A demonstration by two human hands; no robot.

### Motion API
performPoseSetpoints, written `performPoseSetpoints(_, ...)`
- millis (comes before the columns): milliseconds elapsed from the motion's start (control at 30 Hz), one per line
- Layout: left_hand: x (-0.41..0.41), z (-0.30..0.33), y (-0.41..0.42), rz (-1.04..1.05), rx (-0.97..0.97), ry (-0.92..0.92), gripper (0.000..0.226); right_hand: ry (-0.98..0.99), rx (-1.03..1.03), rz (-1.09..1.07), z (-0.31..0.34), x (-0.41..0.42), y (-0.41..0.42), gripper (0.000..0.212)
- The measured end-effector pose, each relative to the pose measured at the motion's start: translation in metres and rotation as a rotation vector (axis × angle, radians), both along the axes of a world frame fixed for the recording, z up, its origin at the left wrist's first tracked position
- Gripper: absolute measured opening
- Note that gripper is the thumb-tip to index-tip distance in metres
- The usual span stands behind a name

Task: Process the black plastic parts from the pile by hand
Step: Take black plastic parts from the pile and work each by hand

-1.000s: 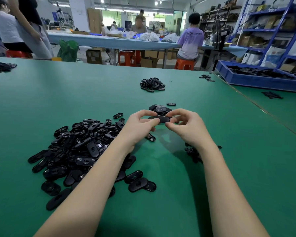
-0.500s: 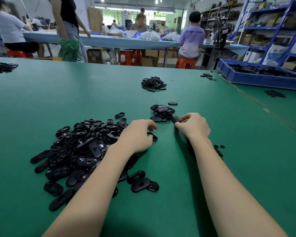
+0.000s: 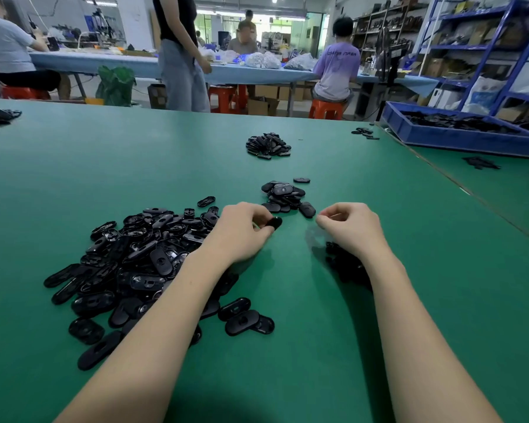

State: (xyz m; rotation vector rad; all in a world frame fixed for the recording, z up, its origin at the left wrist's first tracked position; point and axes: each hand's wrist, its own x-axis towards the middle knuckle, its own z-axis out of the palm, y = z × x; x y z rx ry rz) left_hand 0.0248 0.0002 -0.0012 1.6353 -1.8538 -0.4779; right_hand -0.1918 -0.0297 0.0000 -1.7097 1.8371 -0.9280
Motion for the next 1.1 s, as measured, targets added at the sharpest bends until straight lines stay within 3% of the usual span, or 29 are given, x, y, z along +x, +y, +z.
performPoseSetpoints(233,-0.008,0.001,0.002,-0.020,0.045,0.242,0.021,0.343,0.170,0.076,0.022,-0.010,0.009,0.007)
performPoseSetpoints(400,-0.010,-0.001,0.001,-0.076,0.110,0.465,0.016,0.391,0.278,0.140,0.027,-0.012,0.013,0.009)
performPoseSetpoints(633,-0.008,0.001,0.001,-0.081,0.157,0.525,0.028,0.444,0.263,0.125,0.025,-0.007,0.014,0.007)
performPoseSetpoints(933,-0.008,0.001,0.001,-0.009,0.163,0.516,0.039,-0.144,0.102,0.299,0.026,0.006,0.016,0.009)
performPoseSetpoints(1100,-0.011,-0.001,0.002,-0.029,0.124,0.529,0.041,-0.310,0.069,0.358,0.028,0.019,0.018,0.009)
